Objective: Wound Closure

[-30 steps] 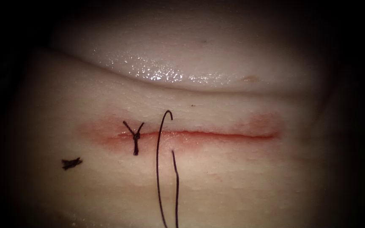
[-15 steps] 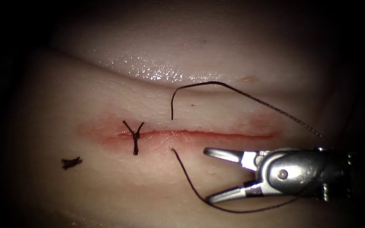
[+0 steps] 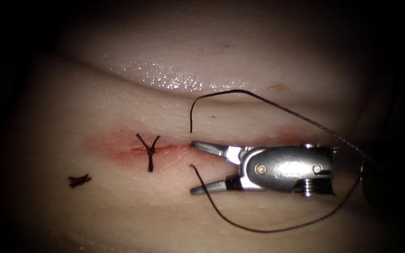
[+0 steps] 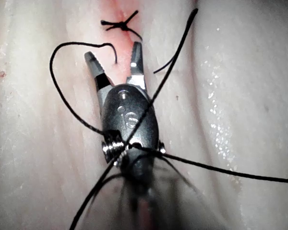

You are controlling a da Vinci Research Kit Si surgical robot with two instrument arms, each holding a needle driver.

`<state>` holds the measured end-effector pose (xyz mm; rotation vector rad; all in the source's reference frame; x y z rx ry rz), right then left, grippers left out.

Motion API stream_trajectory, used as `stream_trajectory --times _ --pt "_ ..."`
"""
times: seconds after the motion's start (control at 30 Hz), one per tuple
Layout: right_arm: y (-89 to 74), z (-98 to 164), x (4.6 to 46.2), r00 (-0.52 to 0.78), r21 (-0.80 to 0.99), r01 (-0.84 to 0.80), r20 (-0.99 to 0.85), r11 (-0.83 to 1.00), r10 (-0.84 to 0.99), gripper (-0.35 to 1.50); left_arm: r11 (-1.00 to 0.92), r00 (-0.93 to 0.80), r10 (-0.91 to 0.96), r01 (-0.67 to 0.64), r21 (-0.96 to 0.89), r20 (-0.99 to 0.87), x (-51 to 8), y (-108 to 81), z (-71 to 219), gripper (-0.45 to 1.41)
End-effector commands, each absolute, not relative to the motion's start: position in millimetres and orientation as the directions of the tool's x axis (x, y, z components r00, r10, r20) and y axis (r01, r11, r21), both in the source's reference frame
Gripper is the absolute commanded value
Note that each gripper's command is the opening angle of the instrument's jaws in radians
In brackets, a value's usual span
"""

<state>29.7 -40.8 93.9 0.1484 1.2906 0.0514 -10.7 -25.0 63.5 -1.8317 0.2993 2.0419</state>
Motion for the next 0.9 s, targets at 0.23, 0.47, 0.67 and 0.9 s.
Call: stream_trajectory --times 0.23,0.47,0.67,0.9 --pt "-42.4 96.1 30.2 0.287 0.164 0.082 -0.948 0.983 0.134 -0.35 -0.906 -0.079 0.138 -0.414 -0.094 -0.987 -11.1 -25.5 64.0 -0.45" --pt "-43.2 92.1 28.2 0.265 0.188 0.096 -0.951 0.978 0.156 -0.35 -0.906 -0.079 0.138 -0.414 -0.094 -0.987 -11.2 -25.5 64.0 -0.45" --pt "-46.6 85.4 27.1 0.212 0.209 0.166 -0.962 0.964 0.172 -0.35 -0.906 -0.079 0.138 -0.413 -0.094 -0.987 -11.6 -25.6 64.1 -0.45" --pt "-49.1 80.8 27.4 0.171 0.216 0.259 -0.970 0.942 0.175 -0.35 -0.908 -0.078 0.138 -0.409 -0.095 -0.987 -11.6 -25.6 64.1 -0.45"
